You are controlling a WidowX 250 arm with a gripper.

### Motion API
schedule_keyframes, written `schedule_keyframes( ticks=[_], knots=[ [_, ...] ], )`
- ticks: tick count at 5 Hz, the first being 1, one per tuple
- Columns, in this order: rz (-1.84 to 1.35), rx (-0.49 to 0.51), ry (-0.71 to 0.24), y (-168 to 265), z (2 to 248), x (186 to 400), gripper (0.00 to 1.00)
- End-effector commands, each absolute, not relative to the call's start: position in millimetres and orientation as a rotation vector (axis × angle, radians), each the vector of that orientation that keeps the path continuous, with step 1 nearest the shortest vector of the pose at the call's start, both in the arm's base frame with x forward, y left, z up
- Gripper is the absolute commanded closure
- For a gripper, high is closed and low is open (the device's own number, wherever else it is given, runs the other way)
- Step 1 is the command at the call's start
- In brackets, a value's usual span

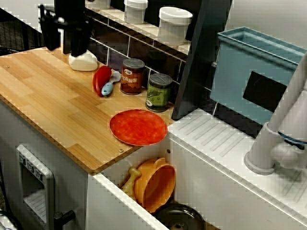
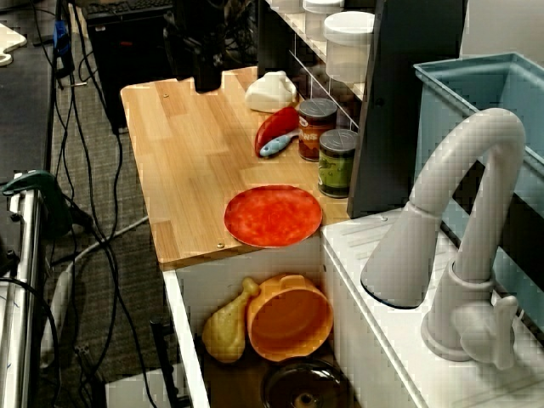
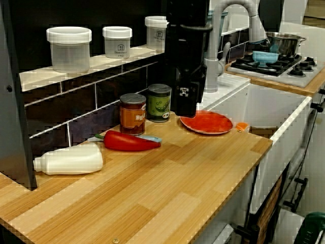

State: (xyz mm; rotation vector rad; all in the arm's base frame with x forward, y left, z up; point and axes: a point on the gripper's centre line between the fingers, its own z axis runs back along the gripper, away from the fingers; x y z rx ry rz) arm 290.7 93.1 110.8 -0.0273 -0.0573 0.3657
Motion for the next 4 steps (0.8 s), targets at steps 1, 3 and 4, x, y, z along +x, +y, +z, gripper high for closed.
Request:
schedule_keyframes(
  ticks=[1,3,4],
  knots=[
    [0.431,-0.032,-0.11,97.8,108.0,295.8,0.0],
    [0.434,-0.034,-0.146,80.5,90.6,305.5,0.0],
    [0.469,-0.044,-0.162,76.4,87.5,314.6,0.0]
  ],
)
